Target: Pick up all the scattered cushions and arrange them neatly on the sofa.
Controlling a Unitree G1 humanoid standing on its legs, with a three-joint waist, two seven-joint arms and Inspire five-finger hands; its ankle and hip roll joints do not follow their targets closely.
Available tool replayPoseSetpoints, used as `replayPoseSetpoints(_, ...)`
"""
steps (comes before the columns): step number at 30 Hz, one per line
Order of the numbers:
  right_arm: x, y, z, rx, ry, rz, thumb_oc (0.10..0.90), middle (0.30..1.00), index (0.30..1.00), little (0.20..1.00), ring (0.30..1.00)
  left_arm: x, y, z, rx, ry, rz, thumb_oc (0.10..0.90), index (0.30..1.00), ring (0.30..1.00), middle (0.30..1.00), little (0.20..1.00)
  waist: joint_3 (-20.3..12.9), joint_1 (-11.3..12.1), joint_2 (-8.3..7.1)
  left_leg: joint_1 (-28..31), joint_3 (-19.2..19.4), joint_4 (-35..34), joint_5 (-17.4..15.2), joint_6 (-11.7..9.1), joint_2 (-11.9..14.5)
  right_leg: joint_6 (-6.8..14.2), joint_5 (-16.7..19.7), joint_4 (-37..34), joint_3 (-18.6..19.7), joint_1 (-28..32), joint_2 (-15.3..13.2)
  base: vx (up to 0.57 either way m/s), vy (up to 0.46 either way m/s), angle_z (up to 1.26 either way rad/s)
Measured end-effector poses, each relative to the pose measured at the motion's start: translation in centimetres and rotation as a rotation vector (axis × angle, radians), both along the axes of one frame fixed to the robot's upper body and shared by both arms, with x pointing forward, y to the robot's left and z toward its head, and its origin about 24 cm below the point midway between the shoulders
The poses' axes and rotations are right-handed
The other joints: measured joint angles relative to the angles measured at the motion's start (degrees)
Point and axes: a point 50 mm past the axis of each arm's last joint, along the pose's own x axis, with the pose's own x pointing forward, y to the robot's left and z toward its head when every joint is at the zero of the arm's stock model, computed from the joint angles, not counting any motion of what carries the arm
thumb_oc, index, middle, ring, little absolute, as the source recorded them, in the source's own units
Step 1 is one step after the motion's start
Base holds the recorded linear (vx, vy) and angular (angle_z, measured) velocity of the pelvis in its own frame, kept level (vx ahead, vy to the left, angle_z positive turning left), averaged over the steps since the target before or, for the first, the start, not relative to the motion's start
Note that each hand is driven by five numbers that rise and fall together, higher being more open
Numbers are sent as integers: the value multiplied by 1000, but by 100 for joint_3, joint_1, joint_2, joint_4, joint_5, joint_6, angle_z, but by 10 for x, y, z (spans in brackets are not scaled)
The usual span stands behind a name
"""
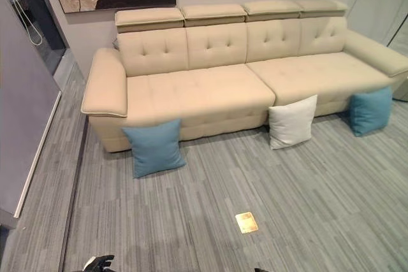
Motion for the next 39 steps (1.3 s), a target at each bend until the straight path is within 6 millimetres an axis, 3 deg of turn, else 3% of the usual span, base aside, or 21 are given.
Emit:
replayPoseSetpoints(2, 0, -1, 0, -4, 0, 0, 800, 900, 900, 900, 900, 2, -3, 0, -2, -5, -15, 800, 900, 900, 900, 900, 44, 11, 52, -158, -181, 57, 36, -82, -31, -16, -16, -3, -198, -30, 22, -37, -5, 54)
replayPoseSetpoints(6, -1, -5, 1, -16, 3, 1, 800, 900, 900, 900, 900, 10, -4, 1, 0, -21, -19, 800, 900, 900, 900, 900, 105, 48, 69, -523, 62, 245, -55, 18, 73, -77, -102, 5, -755, -29, 17, -8, 17, 75)
replayPoseSetpoints(9, 5, -11, 4, -33, -12, 9, 800, 900, 900, 900, 900, 16, -3, 3, 2, -39, -2, 800, 900, 900, 900, 900, 194, 171, -82, -487, 405, 278, -83, 54, 43, -110, -99, -21, -1010, -41, -161, 24, 59, 51)
replayPoseSetpoints(12, 13, -15, 7, -45, -33, 16, 800, 900, 900, 900, 900, 14, 3, 3, 26, -35, 8, 800, 900, 900, 900, 900, 245, 162, -163, -488, 575, 373, -54, 113, 31, 8, -128, 59, -1136, -53, -206, 43, 88, 32)
replayPoseSetpoints(15, 33, -3, 8, -18, -80, 33, 800, 900, 900, 900, 900, 15, 17, 7, 64, -30, 8, 800, 900, 900, 900, 900, 362, 196, -405, -429, 602, 240, -37, 216, -117, 114, -148, 116, -1067, -110, -362, 103, 147, -3)
replayPoseSetpoints(17, 36, 3, 7, -6, -88, 40, 800, 900, 900, 900, 900, 15, 19, 7, 68, -29, 8, 800, 900, 900, 900, 900, 387, 193, -482, -362, 629, 144, -51, 276, -210, 166, -162, 147, -1046, -113, -447, 108, 192, -6)
replayPoseSetpoints(22, 41, 11, 6, 7, -84, 69, 800, 900, 900, 900, 900, 25, 16, 9, 60, -51, -7, 800, 900, 900, 900, 900, 455, 218, -414, -279, 715, 73, -162, 546, -343, 367, -411, 1247, -844, -611, -810, 65, 143, -8)
replayPoseSetpoints(23, 46, 10, 7, 4, -95, 76, 800, 900, 900, 900, 900, 29, 16, 10, 61, -59, -12, 800, 900, 900, 900, 900, 548, 218, -364, -228, 744, 77, -192, 605, -330, 360, -456, 1737, -739, -811, -870, 93, 103, -18)
replayPoseSetpoints(25, 52, 13, 9, 4, -103, 105, 800, 900, 900, 900, 900, 33, 18, 12, 69, -65, -23, 800, 900, 900, 900, 900, 656, 189, -327, -96, 729, 75, -278, 754, -360, 550, -669, 2888, -547, -1313, -1085, 137, 73, 0)
replayPoseSetpoints(27, 54, 16, 9, 13, -128, 111, 800, 900, 900, 900, 900, 35, 20, 13, 77, -74, -24, 800, 900, 900, 900, 900, 653, 142, -359, 12, 647, 33, -375, 890, -445, 670, -855, 3098, -258, -1546, -1088, 206, 18, 13)
replayPoseSetpoints(29, 55, 17, 9, 16, -130, 122, 800, 900, 900, 900, 900, 35, 22, 14, 84, -70, -23, 800, 900, 900, 900, 900, 685, 110, -380, 129, 590, -2, -417, 917, -469, 667, -859, 2918, 160, -1745, -810, 196, -39, 16)
replayPoseSetpoints(31, 56, 18, 10, 17, -130, 126, 800, 900, 900, 900, 900, 34, 22, 13, 84, -65, -28, 800, 900, 900, 900, 900, 687, -1, -380, 186, 454, 0, -450, 899, -448, 559, -781, 2303, 540, -1877, -410, 179, -74, 39)
replayPoseSetpoints(33, 55, 18, 9, 15, -126, 127, 800, 900, 900, 900, 900, 30, 20, 11, 81, -52, -25, 800, 900, 900, 900, 900, 685, -3, -399, 251, 443, 1, -547, 885, -448, 327, -572, 1895, 532, -2112, -235, 188, -110, 17)
replayPoseSetpoints(35, 52, 17, 8, 15, -118, 127, 800, 900, 900, 900, 900, 25, 18, 9, 72, -39, -23, 800, 900, 900, 900, 900, 673, -78, -419, 347, 274, -1, -642, 783, -470, 329, -198, 1392, 525, -2217, -203, 193, -172, 49)
replayPoseSetpoints(37, 25, 14, 2, 14, -38, 102, 800, 900, 900, 900, 900, 17, 8, 5, 45, -21, -28, 800, 900, 900, 900, 900, 616, -71, -319, 627, -51, 83, -838, 560, -381, -32, 388, 1106, 449, -1803, -137, 130, -169, 79)
replayPoseSetpoints(39, 17, 13, 0, 13, -22, 97, 800, 900, 900, 900, 900, 16, 2, 4, 30, -25, -28, 800, 900, 900, 900, 900, 579, -37, -249, 564, -92, 533, -970, 417, -288, -210, 496, 736, 263, -1445, -52, 51, -142, 45)
